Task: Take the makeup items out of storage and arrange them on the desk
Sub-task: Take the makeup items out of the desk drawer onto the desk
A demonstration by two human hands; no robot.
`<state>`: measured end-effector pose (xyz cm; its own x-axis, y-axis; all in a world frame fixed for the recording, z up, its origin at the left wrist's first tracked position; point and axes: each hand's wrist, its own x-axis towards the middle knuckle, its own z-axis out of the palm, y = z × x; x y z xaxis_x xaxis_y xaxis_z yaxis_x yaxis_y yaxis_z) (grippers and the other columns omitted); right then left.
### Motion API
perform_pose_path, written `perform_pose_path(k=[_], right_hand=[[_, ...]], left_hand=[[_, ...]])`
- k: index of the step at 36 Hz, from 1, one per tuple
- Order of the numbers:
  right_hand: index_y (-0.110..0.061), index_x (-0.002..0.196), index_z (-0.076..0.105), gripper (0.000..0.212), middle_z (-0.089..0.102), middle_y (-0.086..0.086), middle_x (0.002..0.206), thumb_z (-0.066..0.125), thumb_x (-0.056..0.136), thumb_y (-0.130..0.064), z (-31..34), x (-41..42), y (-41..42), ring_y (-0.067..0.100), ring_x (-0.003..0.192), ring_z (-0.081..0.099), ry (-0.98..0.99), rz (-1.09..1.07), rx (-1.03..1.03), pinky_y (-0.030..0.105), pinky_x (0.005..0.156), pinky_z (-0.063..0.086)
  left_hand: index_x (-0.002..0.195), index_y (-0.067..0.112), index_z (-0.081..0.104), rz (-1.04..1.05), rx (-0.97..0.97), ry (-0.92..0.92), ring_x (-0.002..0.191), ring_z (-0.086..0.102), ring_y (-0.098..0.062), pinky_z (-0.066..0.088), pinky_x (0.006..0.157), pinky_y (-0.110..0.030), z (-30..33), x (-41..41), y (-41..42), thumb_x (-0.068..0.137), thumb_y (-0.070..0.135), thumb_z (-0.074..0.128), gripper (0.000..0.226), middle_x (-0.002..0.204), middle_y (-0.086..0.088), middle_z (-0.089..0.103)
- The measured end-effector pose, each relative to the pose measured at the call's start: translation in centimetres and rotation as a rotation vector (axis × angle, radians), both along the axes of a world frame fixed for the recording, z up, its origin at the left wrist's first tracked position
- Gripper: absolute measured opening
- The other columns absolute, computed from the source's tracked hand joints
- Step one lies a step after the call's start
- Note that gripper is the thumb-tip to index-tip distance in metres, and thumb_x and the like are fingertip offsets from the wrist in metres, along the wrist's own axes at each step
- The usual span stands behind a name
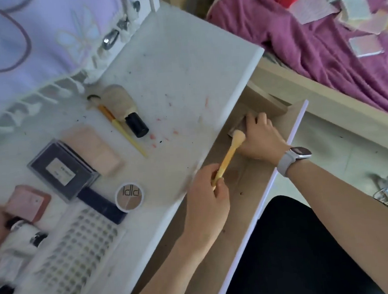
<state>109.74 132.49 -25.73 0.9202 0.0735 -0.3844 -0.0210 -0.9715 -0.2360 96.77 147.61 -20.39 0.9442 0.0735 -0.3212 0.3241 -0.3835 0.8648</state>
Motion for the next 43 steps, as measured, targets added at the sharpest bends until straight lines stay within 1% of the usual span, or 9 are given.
perform_pose_path(k=[10, 15, 20, 23, 25, 27, 31, 36, 43], right_hand=[[-0.023, 0.133, 0.039, 0.059, 0.047, 0.006, 0.129, 0.054, 0.08, -0.044, 6.8, -1.6, 2.3, 0.023, 0.119, 0.044, -0.333, -0.17, 0.351, 0.036, 0.098, 0.037], [-0.016, 0.127, 0.043, 0.055, 0.047, 0.005, 0.129, 0.056, 0.085, -0.048, 7.1, 2.2, 6.6, 0.024, 0.119, 0.041, -0.332, -0.082, 0.366, 0.034, 0.1, 0.033], [-0.015, 0.128, 0.041, 0.057, 0.043, 0.006, 0.133, 0.052, 0.087, -0.051, 5.6, 5.3, 10.0, 0.028, 0.12, 0.036, -0.311, -0.028, 0.241, 0.036, 0.099, 0.029], [-0.016, 0.128, 0.043, 0.054, 0.042, 0.004, 0.136, 0.049, 0.088, -0.053, 5.5, 6.8, 11.3, 0.027, 0.124, 0.032, -0.284, -0.039, 0.289, 0.036, 0.101, 0.028], [-0.016, 0.127, 0.047, 0.05, 0.04, 0.003, 0.139, 0.04, 0.092, -0.052, 5.8, 7.6, 12.1, 0.027, 0.128, 0.028, -0.221, -0.039, 0.344, 0.036, 0.104, 0.026], [-0.014, 0.122, 0.05, 0.043, 0.038, 0.005, 0.141, 0.036, 0.095, -0.044, 6.1, 8.1, 12.6, 0.029, 0.129, 0.026, -0.183, 0.0, 0.353, 0.037, 0.105, 0.025], [-0.013, 0.122, 0.05, 0.032, 0.029, 0.007, 0.145, 0.036, 0.095, -0.023, 6.0, 8.5, 13.1, 0.031, 0.129, 0.025, -0.192, 0.063, 0.356, 0.038, 0.106, 0.025], [-0.01, 0.127, 0.048, 0.037, 0.03, 0.008, 0.143, 0.037, 0.092, -0.008, 5.5, 8.7, 13.6, 0.031, 0.127, 0.029, -0.189, 0.18, 0.399, 0.037, 0.107, 0.027], [-0.01, 0.134, 0.046, 0.047, 0.029, 0.002, 0.151, 0.032, 0.09, 0.002, 5.4, 9.2, 13.3, 0.023, 0.136, 0.03, -0.146, 0.333, 0.432, 0.037, 0.111, 0.026]], left_hand=[[0.131, 0.027, 0.041, 0.408, -0.277, 0.0, 0.06, 0.064, -0.005, 0.055, 0.062, -0.018, 3.9, 8.1, 4.1, 0.094, -0.001, 0.037, 0.046, 0.096, 0.001, 0.052], [0.14, 0.028, 0.036, 0.6, -0.449, 0.121, 0.081, 0.063, -0.015, 0.055, 0.06, -0.019, 3.7, 12.3, 5.1, 0.092, -0.012, 0.035, 0.062, 0.105, 0.001, 0.046], [0.145, 0.027, 0.029, 0.655, -0.521, 0.15, 0.098, 0.055, -0.019, 0.053, 0.078, -0.028, 3.1, 14.1, 5.5, 0.09, -0.011, 0.033, 0.067, 0.133, -0.006, 0.046], [0.137, 0.022, 0.043, 0.642, -0.574, 0.176, 0.081, 0.048, -0.019, 0.045, 0.068, -0.029, 2.9, 14.8, 5.9, 0.087, -0.007, 0.032, 0.058, 0.113, -0.013, 0.057], [0.107, 0.015, 0.055, 0.647, -0.572, 0.191, 0.071, 0.038, -0.019, 0.035, 0.065, -0.03, 3.0, 15.3, 6.2, 0.087, -0.005, 0.032, 0.036, 0.083, -0.009, 0.047], [0.078, 0.012, 0.039, 0.669, -0.573, 0.215, 0.069, 0.03, -0.019, 0.028, 0.065, -0.031, 3.1, 15.7, 6.7, 0.088, -0.001, 0.034, 0.017, 0.075, -0.005, 0.032], [0.107, 0.005, 0.051, 0.645, -0.696, 0.189, 0.096, 0.049, -0.023, 0.036, 0.094, -0.03, 3.1, 16.3, 7.5, 0.096, 0.02, 0.037, 0.023, 0.094, -0.006, 0.052], [0.101, 0.029, 0.056, 0.572, -0.86, 0.097, 0.056, 0.06, 0.01, 0.032, 0.087, -0.025, 4.0, 16.4, 7.8, 0.1, 0.044, 0.019, 0.04, 0.061, 0.018, 0.067], [0.092, 0.031, 0.063, 0.538, -0.833, 0.03, 0.074, 0.065, 0.009, 0.039, 0.076, -0.023, 4.8, 16.3, 8.0, 0.098, 0.055, 0.016, 0.053, 0.077, 0.019, 0.072]])
